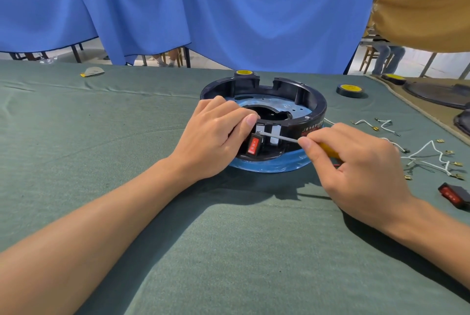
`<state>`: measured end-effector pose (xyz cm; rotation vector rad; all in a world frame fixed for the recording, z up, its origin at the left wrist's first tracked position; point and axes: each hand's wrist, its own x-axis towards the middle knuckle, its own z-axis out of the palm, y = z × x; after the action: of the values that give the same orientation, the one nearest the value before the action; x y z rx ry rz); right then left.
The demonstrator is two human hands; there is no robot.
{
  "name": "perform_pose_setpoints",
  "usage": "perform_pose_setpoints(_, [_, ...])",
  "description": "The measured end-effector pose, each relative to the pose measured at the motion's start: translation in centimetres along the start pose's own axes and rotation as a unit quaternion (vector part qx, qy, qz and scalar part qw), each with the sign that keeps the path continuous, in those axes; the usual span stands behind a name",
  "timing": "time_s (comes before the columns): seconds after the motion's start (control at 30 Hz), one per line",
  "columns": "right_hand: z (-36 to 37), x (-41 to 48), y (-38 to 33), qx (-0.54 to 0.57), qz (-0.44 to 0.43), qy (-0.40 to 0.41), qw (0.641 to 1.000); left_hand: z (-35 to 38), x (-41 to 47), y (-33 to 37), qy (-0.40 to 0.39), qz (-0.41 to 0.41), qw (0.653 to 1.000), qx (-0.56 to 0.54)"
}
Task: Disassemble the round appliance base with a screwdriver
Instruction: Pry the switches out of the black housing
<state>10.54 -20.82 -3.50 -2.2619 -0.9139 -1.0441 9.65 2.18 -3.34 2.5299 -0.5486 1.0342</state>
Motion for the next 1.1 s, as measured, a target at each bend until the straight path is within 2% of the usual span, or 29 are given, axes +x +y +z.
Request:
perform_pose_setpoints(0.17, [-1.1,-0.6,1.3,-0.035,0.01,-0.002,0.999,0.1,-0.2,-0.1,0.051,0.031,0.997,0.042])
perform_pose_setpoints(0.33, [-1.2,-0.6,2.3,-0.023,0.084,-0.004,0.996,-0.1,-0.2,0.3,0.148,0.118,0.979,0.073])
perform_pose_setpoints(0.4, [-0.9,-0.7,2.2,-0.029,0.095,-0.009,0.995,-0.5,-0.2,0.4,0.136,0.199,0.967,0.079])
perform_pose_setpoints(0.5, [-0.6,-0.7,2.1,-0.04,0.092,-0.007,0.995,-0.6,-0.2,0.6,0.065,0.289,0.949,0.103])
perform_pose_setpoints(0.6, [-0.6,-0.8,2.1,-0.037,0.091,-0.003,0.995,-0.4,-0.2,0.7,0.039,0.294,0.949,0.108])
perform_pose_setpoints(0.83, [-1.0,-0.1,2.1,-0.006,0.135,-0.002,0.991,-0.4,-0.4,1.8,0.053,0.287,0.95,0.112])
perform_pose_setpoints(1.1, [-4.1,2.4,6.4,-0.001,0.221,0.044,0.974,1.3,1.2,6.4,0.082,0.343,0.931,0.097])
